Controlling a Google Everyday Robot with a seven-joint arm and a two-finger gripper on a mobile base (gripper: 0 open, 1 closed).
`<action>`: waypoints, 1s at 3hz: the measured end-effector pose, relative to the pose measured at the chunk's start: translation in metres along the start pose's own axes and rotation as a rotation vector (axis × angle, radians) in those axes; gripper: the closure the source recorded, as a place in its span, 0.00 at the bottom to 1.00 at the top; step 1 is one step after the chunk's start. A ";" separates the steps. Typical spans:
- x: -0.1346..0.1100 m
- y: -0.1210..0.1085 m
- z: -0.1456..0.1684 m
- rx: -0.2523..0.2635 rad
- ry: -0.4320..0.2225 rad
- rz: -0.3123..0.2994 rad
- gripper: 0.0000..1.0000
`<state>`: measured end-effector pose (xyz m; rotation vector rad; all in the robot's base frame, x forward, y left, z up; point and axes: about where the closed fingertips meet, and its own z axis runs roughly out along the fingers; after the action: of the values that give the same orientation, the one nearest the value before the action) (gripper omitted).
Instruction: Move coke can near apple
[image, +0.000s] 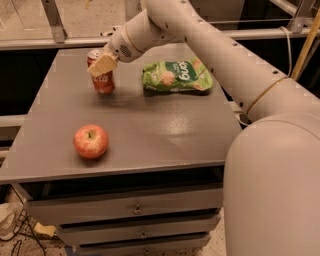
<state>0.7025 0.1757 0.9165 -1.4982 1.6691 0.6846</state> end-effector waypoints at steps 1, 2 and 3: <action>-0.006 0.016 -0.036 -0.093 -0.001 -0.105 1.00; -0.001 0.032 -0.051 -0.152 0.019 -0.152 1.00; 0.011 0.053 -0.066 -0.191 0.032 -0.166 1.00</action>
Offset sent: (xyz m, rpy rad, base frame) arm -0.0614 -0.0598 0.0329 -0.0809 -0.0416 0.2867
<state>0.6374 0.1246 0.9385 -1.7686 1.5165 0.7492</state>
